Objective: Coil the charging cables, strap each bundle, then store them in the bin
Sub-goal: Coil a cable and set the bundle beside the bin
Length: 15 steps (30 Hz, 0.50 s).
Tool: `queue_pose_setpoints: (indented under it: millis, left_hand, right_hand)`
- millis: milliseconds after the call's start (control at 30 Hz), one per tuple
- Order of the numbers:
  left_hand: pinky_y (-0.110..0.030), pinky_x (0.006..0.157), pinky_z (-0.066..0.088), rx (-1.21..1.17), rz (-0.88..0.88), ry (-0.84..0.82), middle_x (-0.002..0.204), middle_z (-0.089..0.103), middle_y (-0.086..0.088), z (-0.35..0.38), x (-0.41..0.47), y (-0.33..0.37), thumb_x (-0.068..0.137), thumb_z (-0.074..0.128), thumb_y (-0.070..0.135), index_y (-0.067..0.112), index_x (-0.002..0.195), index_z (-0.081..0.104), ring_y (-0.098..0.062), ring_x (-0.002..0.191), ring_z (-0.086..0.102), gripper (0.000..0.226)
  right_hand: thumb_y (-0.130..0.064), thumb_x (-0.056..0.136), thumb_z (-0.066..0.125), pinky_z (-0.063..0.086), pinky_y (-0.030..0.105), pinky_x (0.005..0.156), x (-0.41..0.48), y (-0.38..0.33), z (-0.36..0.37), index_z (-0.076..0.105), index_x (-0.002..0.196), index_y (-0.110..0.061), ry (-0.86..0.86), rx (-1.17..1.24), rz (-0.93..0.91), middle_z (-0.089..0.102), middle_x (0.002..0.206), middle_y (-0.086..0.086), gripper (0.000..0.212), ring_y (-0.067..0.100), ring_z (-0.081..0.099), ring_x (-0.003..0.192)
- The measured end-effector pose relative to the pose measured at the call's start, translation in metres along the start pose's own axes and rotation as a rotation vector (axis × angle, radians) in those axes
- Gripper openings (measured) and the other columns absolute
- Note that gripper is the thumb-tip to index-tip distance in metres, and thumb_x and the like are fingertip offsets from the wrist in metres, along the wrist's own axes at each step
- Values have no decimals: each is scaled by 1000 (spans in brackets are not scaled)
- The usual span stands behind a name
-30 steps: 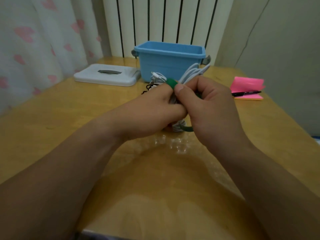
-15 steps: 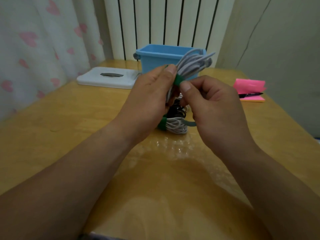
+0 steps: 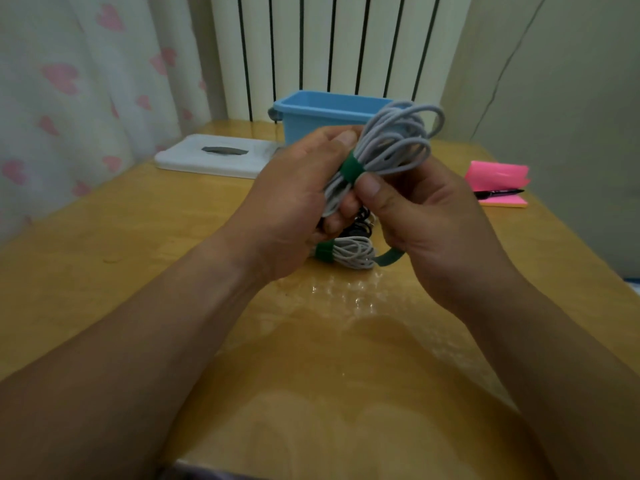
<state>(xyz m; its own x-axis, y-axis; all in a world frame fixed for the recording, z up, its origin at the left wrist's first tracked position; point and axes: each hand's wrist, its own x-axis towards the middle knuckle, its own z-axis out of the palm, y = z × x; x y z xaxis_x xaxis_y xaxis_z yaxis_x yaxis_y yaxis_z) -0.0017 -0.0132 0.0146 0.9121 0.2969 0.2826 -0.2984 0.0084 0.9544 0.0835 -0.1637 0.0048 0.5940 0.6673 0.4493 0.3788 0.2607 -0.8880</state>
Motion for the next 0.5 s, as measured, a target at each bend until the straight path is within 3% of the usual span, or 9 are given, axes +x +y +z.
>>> queue_pose_setpoints:
  millis: [133,300,433,500]
  left_hand:
    - [-25,44,34,7,-19,-51,69,52,-3,-2,1,1,117,40,38,4,132,61,-14,53,42,43]
    - [-24,39,34,-47,-89,-103,67,56,-8,0,1,0,117,38,40,3,119,63,-17,47,46,45]
    - [-28,44,38,73,-38,-3,72,58,-11,4,1,-2,118,37,40,-1,128,56,-22,53,51,46]
    - [-27,42,32,75,-42,-3,73,56,-10,2,3,-2,117,38,40,0,128,55,-19,51,46,45]
  right_hand:
    - [-7,99,62,48,9,57,-2,-4,0,67,117,-8,-29,61,-6,71,73,-13,18,-6,63,59]
    - [-9,101,65,48,8,60,-4,-4,3,67,117,-5,21,-23,-58,71,78,-10,16,-5,65,63]
    - [-12,104,63,48,9,56,-4,-3,6,67,119,-1,84,21,-16,74,85,1,19,3,66,59]
    - [-12,103,64,48,9,56,-3,-2,4,68,121,-3,84,14,13,74,84,-8,20,-2,65,61]
